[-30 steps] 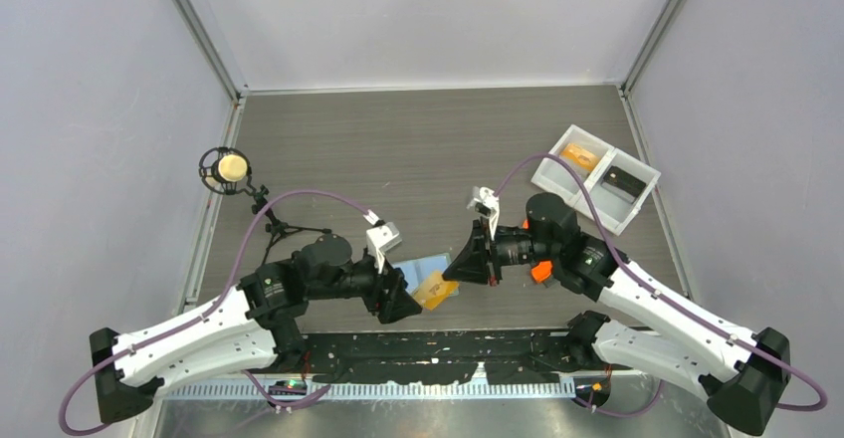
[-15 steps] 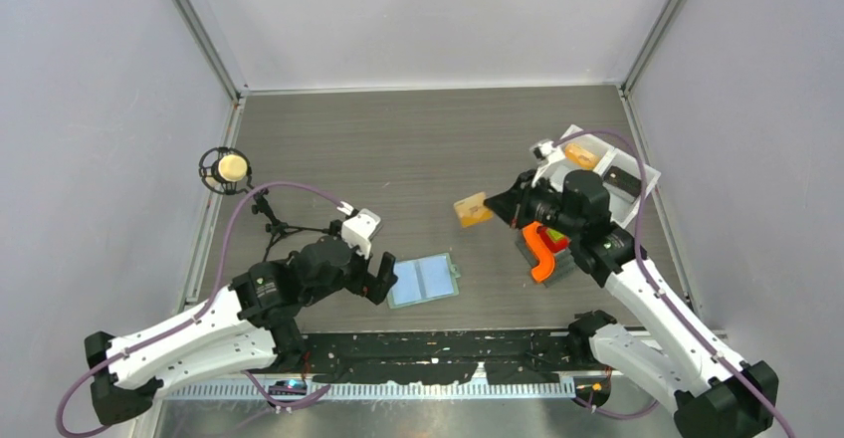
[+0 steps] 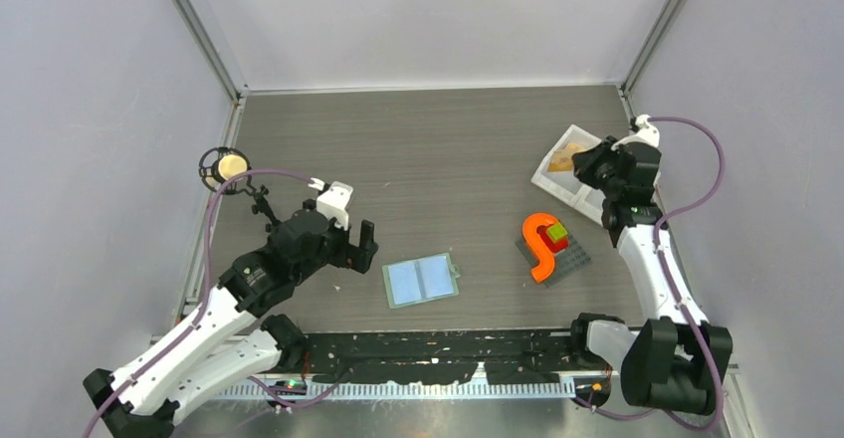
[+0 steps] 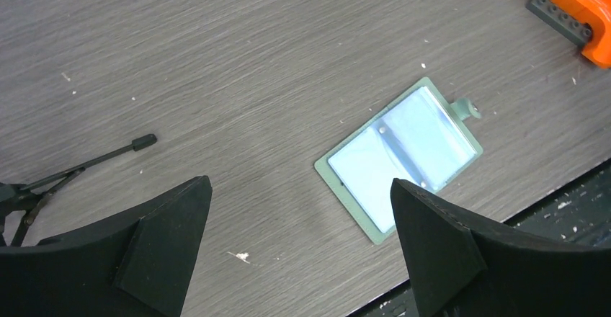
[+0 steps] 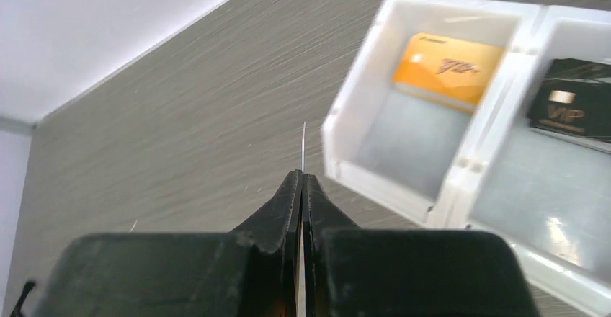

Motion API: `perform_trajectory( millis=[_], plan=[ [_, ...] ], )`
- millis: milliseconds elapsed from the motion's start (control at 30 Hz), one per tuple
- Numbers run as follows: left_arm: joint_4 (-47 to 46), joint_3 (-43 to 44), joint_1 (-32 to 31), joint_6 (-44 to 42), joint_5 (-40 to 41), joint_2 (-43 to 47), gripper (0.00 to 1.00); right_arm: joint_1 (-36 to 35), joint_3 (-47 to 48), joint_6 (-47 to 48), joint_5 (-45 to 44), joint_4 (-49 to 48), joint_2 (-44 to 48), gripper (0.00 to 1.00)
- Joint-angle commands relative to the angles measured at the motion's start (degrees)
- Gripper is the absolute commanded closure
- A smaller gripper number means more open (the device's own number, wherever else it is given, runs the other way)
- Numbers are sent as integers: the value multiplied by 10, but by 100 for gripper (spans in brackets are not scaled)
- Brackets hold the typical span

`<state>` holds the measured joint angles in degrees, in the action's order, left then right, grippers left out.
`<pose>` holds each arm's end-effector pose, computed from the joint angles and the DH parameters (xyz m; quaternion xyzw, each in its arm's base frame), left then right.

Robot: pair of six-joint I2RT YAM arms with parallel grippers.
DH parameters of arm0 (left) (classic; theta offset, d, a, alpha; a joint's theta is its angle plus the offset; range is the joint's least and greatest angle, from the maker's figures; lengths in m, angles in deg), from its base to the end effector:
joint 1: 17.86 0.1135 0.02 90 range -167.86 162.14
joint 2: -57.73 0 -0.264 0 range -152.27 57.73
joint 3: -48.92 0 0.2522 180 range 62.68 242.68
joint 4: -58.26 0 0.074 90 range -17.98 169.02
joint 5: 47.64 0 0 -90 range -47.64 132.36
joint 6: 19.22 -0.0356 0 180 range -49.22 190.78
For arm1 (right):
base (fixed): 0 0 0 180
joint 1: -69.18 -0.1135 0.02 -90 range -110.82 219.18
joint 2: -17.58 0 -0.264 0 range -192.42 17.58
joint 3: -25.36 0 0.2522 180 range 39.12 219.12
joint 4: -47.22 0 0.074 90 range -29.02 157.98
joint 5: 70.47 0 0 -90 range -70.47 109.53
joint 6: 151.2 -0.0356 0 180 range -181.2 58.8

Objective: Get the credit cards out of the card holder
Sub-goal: Place the credit card in the storage box.

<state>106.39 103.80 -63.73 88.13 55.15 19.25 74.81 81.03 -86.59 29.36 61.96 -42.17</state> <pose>0.1085 -0.1006 0.2918 0.1613 0.8547 -0.1707 0.4630 0.2412 -0.0177 0.2884 0.1686 0.7940 0.1681 0.5593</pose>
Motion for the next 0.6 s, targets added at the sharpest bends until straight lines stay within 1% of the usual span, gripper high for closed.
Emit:
perform_trajectory(
  millis=[0,100,200,267,433,567],
  plan=[
    [-19,18,44,-12,-77,-12,0,54,34,-36,-18,-78,-45,95],
    [-4,25,45,-17,-75,-16,0,87,32,-53,-10,-117,-88,95],
    [12,30,45,-19,-71,-10,0,100,38,-58,-11,-156,-123,95],
    [24,33,45,-19,-66,0,0,110,44,-68,-6,-175,-164,95],
    [19,15,45,-22,-64,37,0,116,57,-98,-2,-231,-220,95],
    [22,9,45,-21,-62,48,0,118,67,-106,-5,-248,-257,95]
  ],
)
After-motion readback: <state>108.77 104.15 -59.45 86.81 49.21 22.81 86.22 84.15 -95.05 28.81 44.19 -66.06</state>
